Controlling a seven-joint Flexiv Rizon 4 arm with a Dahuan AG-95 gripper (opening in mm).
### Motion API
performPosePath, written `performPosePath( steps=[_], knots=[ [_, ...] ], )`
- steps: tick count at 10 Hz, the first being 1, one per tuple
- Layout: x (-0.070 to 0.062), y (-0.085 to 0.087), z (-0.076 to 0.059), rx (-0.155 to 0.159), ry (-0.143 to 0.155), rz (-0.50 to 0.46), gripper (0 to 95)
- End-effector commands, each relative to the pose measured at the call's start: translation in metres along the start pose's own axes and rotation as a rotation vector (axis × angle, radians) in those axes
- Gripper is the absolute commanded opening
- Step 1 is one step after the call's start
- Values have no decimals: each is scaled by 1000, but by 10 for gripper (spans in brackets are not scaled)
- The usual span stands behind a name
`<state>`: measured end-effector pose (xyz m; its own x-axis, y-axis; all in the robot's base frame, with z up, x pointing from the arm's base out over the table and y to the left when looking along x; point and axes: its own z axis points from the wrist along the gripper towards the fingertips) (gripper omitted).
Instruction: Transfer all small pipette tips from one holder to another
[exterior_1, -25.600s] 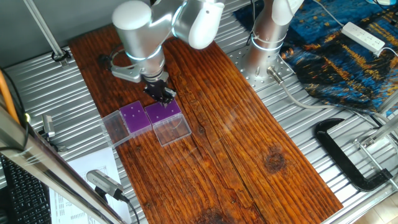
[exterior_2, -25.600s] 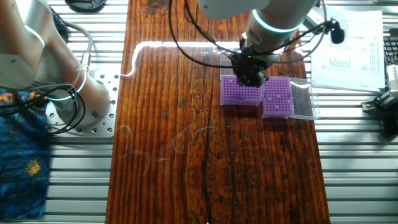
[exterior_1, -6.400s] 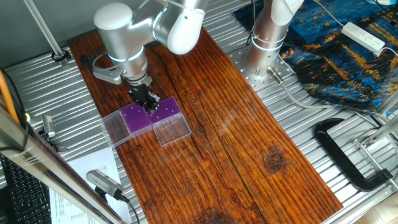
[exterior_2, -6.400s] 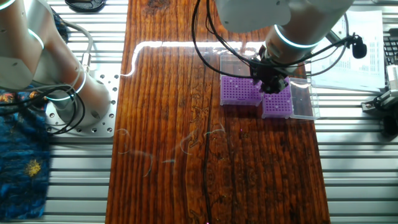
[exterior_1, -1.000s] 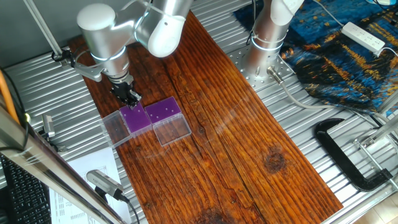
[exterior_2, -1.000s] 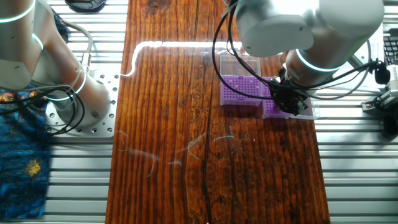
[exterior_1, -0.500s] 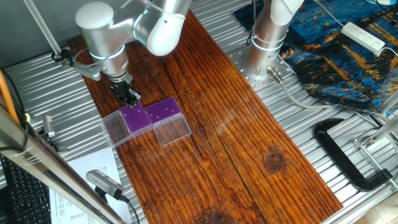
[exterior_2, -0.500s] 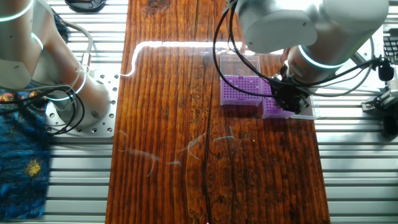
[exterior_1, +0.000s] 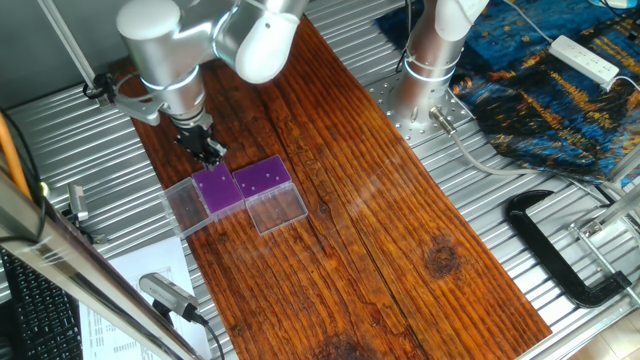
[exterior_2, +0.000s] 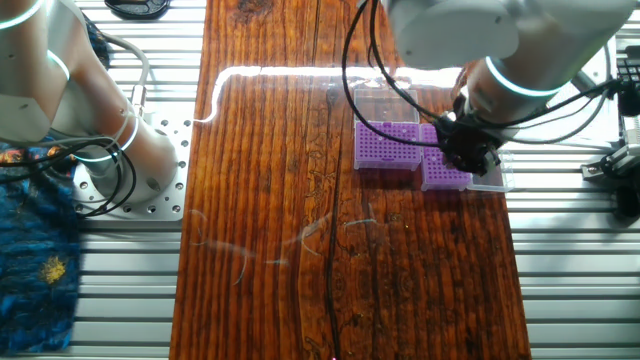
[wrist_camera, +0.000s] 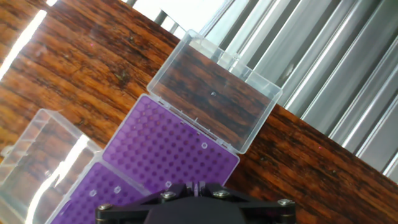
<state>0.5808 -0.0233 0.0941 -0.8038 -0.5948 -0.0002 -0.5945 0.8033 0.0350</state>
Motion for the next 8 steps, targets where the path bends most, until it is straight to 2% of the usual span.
performPosePath(
  steps=[1,3,5,6,8],
  knots=[
    [1,14,-11,0,4,28,0],
    [8,32,-13,-9,-2,58,0],
    [17,43,-10,-18,-12,74,0],
    [20,47,-7,-28,-18,85,0],
    [22,49,-5,-27,-19,85,0]
  ],
)
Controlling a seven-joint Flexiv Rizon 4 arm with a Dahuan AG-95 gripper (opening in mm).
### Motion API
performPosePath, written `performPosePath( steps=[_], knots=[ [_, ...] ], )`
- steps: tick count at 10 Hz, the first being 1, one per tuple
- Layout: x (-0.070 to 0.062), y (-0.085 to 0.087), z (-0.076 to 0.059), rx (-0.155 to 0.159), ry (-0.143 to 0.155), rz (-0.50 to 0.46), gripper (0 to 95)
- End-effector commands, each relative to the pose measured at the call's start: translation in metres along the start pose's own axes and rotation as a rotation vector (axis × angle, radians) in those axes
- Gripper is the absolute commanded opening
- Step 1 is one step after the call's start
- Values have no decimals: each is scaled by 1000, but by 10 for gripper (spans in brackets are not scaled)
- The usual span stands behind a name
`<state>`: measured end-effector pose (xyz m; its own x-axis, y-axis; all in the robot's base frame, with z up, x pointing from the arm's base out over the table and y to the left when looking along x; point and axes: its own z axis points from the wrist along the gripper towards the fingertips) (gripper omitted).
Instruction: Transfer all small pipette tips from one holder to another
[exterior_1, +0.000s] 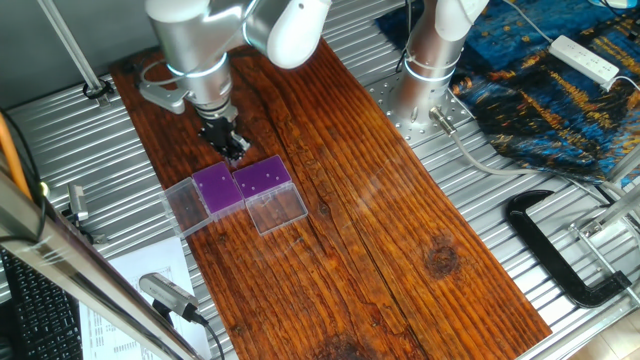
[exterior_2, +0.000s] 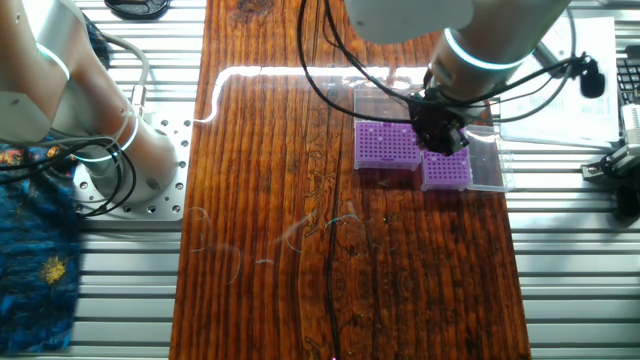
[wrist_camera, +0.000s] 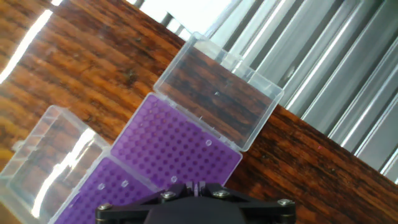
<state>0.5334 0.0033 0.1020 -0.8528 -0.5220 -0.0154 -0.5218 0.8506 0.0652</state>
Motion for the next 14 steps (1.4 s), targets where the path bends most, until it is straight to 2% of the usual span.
performPosePath(
  steps=[1,10,13,14],
  knots=[
    [0,0,1,3,0,0,0],
    [-3,1,10,1,-2,11,0],
    [-3,1,10,26,2,2,0],
    [-3,1,10,22,9,-20,0]
  ],
)
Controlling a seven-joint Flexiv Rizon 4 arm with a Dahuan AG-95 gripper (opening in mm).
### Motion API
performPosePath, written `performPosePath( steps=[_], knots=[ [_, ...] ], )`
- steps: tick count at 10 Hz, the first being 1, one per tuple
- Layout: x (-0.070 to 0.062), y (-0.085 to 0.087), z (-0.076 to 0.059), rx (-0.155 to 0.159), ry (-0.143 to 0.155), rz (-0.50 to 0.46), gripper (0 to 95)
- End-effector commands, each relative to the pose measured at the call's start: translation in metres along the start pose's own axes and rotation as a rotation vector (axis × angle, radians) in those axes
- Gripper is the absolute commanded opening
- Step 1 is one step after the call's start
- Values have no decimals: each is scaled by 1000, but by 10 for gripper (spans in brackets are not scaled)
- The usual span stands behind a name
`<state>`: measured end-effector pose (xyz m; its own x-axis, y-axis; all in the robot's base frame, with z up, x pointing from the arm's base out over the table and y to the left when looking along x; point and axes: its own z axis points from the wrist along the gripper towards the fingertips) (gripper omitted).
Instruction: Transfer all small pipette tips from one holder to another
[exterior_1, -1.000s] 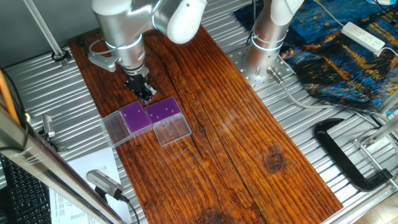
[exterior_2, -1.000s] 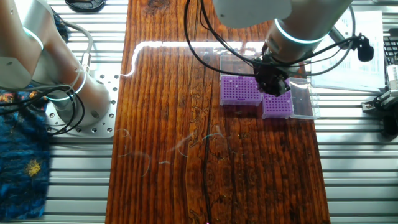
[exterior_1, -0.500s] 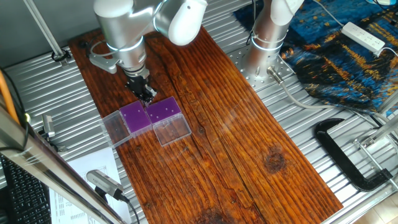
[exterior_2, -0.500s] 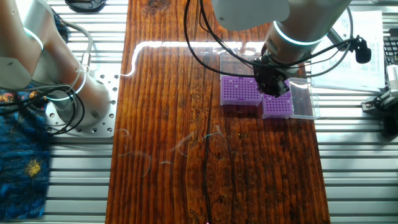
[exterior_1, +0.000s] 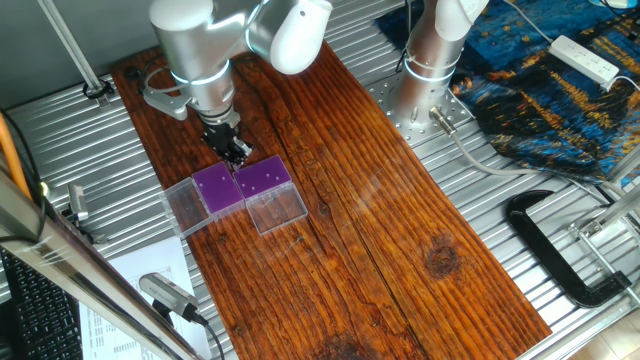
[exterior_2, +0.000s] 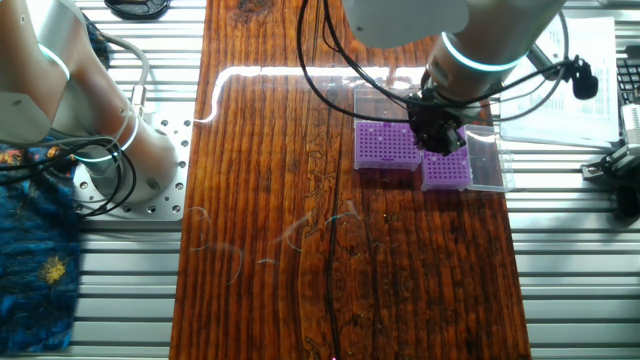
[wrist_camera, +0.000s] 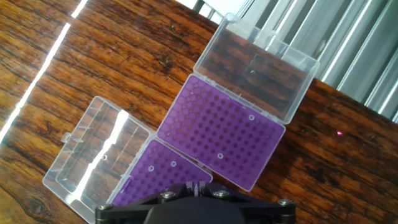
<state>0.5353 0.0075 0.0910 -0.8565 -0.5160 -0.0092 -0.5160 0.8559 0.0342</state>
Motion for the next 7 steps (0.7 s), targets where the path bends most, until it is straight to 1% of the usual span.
performPosePath(
  steps=[1,2,4,6,7],
  knots=[
    [1,-1,-1,-15,6,-30,0],
    [1,-1,-1,-19,3,-25,0],
    [3,2,0,-15,7,-38,0],
    [20,22,2,-15,9,-29,0],
    [27,30,3,-15,9,-14,0]
  ],
)
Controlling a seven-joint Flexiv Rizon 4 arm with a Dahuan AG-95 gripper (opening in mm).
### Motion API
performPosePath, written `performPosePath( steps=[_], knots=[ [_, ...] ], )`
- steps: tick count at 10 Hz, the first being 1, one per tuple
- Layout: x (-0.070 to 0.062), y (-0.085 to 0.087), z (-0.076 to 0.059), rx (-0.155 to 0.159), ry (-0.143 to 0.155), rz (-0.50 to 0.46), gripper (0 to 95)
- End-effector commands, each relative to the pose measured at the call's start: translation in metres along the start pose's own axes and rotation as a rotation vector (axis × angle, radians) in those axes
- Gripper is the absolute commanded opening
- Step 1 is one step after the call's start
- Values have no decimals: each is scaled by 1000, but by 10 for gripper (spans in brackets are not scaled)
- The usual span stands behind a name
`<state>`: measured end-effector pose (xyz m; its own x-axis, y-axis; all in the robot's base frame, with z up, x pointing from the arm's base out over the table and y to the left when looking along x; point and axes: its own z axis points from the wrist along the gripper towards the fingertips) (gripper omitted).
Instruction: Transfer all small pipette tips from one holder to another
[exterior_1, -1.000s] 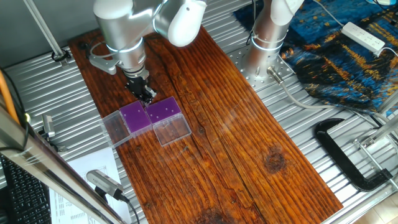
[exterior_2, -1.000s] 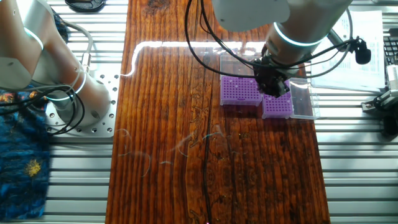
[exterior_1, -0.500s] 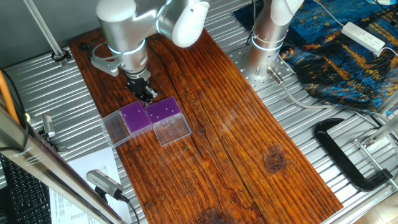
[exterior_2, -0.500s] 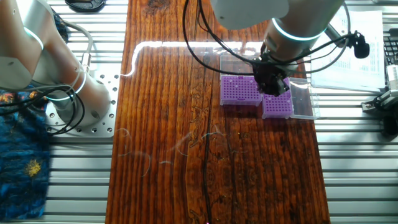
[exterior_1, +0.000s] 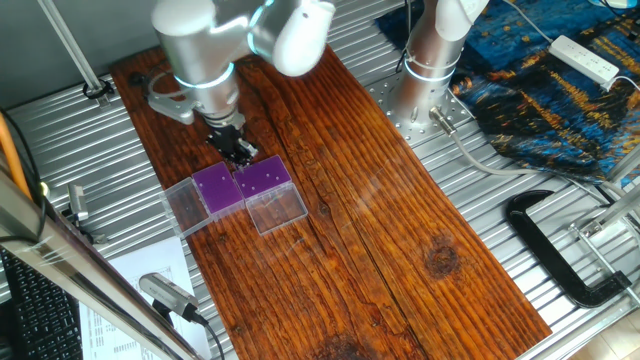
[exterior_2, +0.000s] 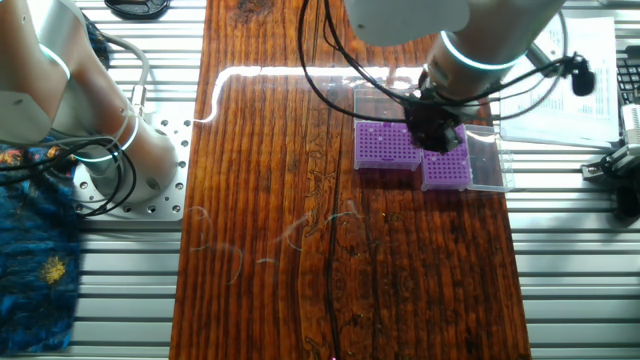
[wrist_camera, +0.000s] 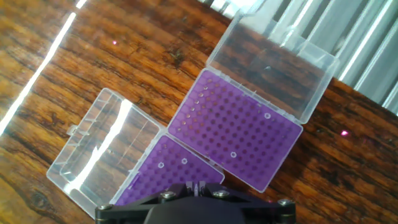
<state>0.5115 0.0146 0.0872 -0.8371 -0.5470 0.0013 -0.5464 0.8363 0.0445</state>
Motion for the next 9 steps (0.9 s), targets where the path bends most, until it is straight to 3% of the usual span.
performPosePath(
  steps=[1,4,9],
  knots=[
    [15,18,-1,-3,0,31,0],
    [35,29,4,-17,-8,47,0],
    [39,31,6,-9,-4,37,0]
  ],
)
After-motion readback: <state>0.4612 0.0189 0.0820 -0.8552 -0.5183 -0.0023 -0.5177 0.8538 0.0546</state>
